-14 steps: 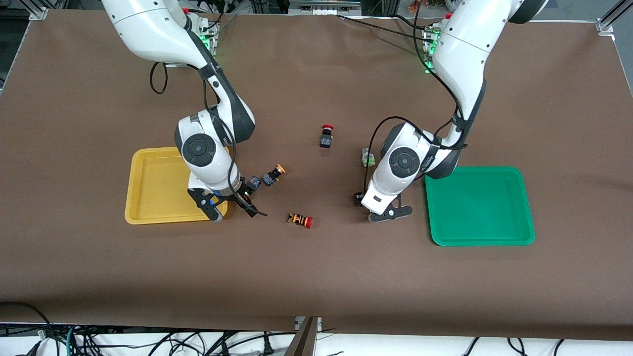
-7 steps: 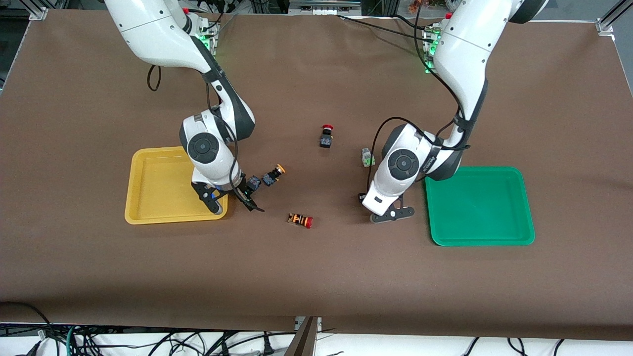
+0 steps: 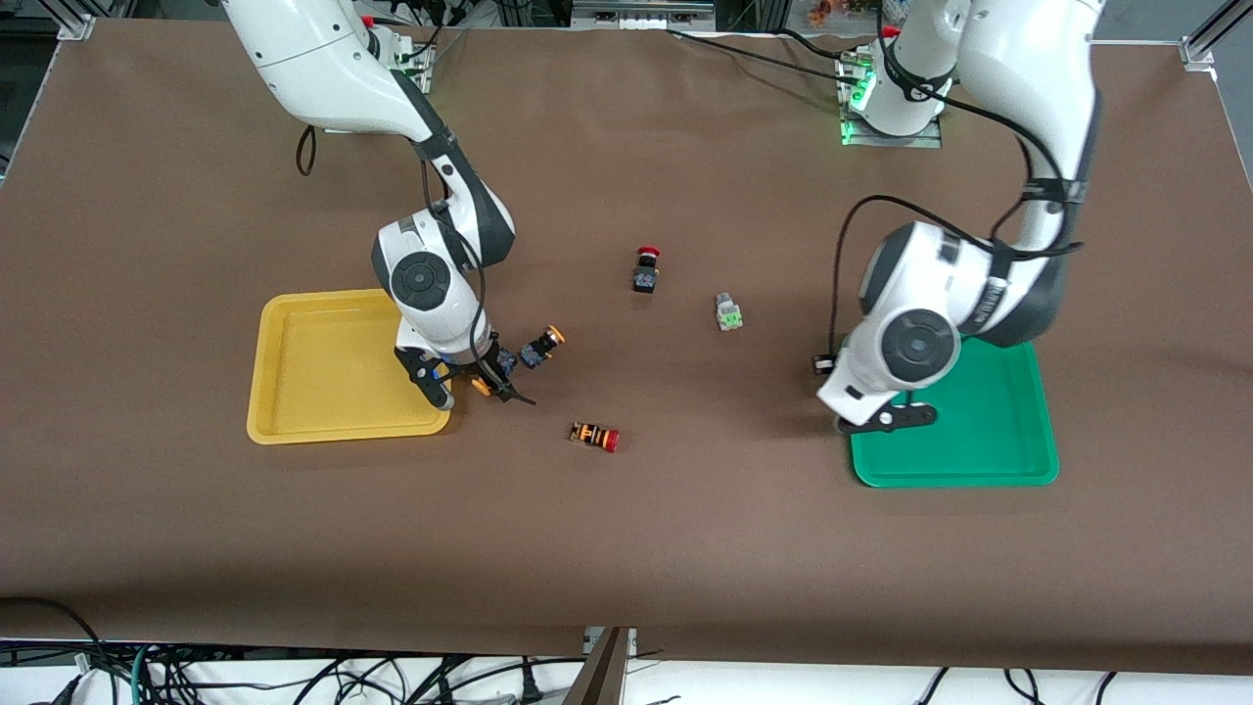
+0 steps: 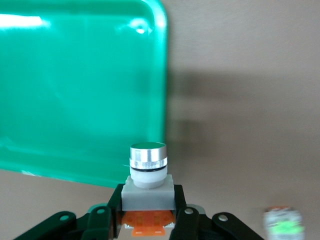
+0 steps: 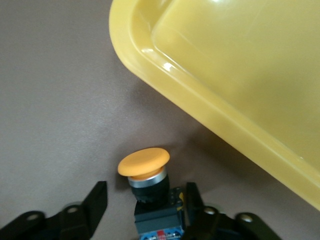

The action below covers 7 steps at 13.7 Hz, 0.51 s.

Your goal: Place green and yellow buttons in trays

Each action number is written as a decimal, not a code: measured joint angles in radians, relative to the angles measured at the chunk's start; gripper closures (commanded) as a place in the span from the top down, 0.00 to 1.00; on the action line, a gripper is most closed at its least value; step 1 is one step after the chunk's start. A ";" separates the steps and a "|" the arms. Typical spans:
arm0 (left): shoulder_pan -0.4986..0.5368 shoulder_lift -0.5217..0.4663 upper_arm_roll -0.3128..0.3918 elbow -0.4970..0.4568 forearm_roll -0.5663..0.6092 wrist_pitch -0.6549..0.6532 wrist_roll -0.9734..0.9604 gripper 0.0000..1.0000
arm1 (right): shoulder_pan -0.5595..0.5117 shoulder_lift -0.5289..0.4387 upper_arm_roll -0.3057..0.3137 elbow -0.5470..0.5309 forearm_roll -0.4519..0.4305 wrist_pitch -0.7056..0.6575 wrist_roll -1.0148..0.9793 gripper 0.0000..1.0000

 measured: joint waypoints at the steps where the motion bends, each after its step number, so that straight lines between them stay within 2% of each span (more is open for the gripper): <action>1: 0.041 0.002 0.001 -0.008 0.000 -0.003 0.120 0.27 | 0.000 0.000 0.000 -0.008 0.000 0.008 0.000 0.24; 2: 0.079 0.007 0.001 -0.019 0.000 -0.003 0.225 0.28 | 0.000 -0.001 0.000 -0.011 0.000 0.018 0.000 0.08; 3: 0.109 0.018 0.000 -0.031 0.000 -0.003 0.299 0.28 | 0.000 -0.001 0.000 -0.011 0.000 0.019 0.000 0.00; 6: 0.142 0.065 -0.005 -0.038 0.000 0.021 0.399 0.28 | 0.000 -0.006 -0.001 -0.001 0.000 0.025 -0.027 0.00; 7: 0.141 0.078 -0.010 -0.039 0.000 0.042 0.408 0.30 | 0.000 -0.013 -0.005 0.010 0.000 0.018 -0.050 0.00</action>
